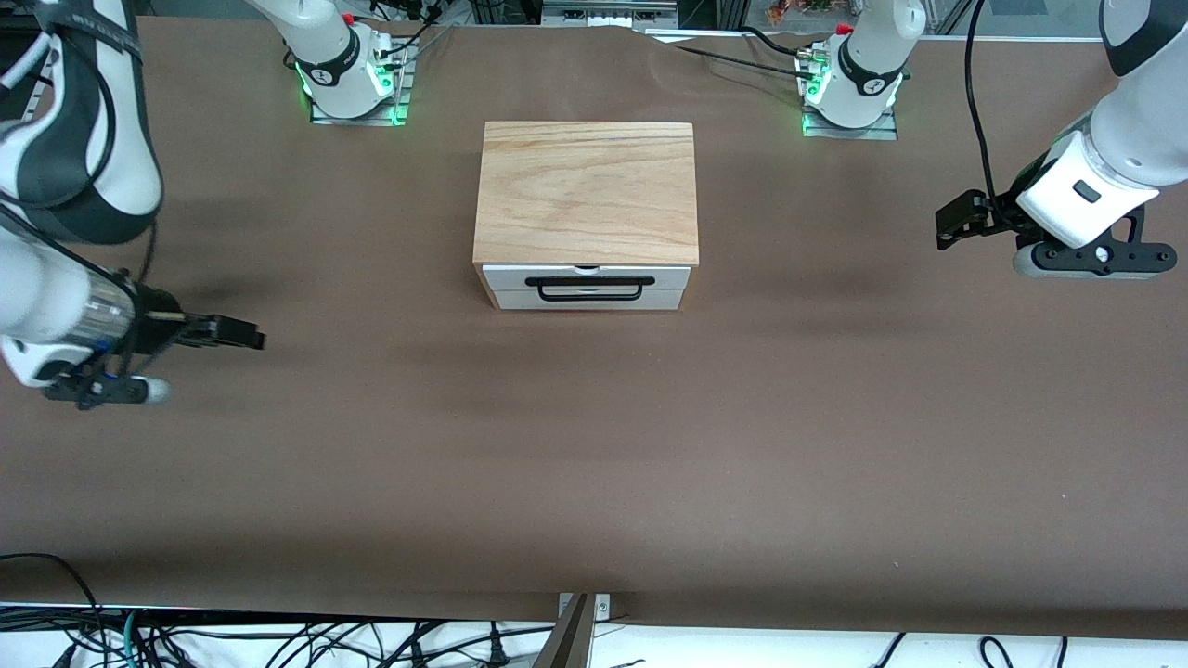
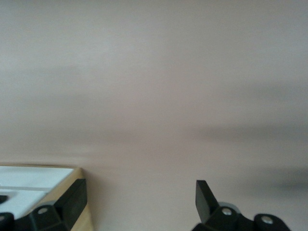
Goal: Pull top drawer with both arms simultaneously
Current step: 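Move the right gripper toward the drawer handle while the left gripper approaches too, then close both grippers on the black drawer handle from either end, then pull the drawer handle outward with both grippers together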
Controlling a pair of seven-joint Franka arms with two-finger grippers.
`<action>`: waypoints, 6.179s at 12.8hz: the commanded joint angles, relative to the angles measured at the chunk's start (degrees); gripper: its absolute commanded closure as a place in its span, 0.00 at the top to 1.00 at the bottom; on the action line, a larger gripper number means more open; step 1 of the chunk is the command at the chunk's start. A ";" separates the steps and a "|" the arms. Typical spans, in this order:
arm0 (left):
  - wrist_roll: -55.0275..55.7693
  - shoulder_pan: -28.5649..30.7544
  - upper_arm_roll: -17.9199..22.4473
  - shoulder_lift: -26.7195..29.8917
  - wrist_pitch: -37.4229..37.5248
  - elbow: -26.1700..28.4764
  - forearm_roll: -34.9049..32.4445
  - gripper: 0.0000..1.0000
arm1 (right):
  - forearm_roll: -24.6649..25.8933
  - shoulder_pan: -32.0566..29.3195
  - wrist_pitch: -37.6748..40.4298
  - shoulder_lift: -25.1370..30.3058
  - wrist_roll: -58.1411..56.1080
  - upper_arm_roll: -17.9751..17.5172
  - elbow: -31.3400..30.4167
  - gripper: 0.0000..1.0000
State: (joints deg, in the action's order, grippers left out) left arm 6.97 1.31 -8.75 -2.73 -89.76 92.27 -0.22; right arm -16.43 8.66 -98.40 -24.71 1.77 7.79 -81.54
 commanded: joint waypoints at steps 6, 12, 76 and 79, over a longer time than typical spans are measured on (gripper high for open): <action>-1.51 -0.43 -2.58 -6.04 1.52 -2.09 11.34 1.00 | -29.07 -1.01 -0.65 -7.62 -2.55 -0.06 0.16 1.00; -3.26 -5.42 -2.93 -24.23 -6.44 -7.80 34.04 1.00 | -54.03 0.21 -0.48 -12.37 -26.25 -0.06 -8.88 1.00; -45.73 -11.94 -2.59 -49.29 -15.27 -12.97 79.94 0.00 | -85.88 8.22 -0.47 -31.71 -55.92 -4.10 0.32 0.05; -43.89 -11.94 -2.50 -51.05 -15.27 -16.49 80.02 0.00 | -85.70 7.34 -1.70 -32.06 -55.21 -4.01 1.55 0.05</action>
State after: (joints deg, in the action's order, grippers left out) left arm -40.02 -10.17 -10.85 -53.07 -107.81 79.17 79.16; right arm -100.84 18.06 -95.58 -53.49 -52.86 3.12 -85.45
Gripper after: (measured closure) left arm 0.828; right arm 0.824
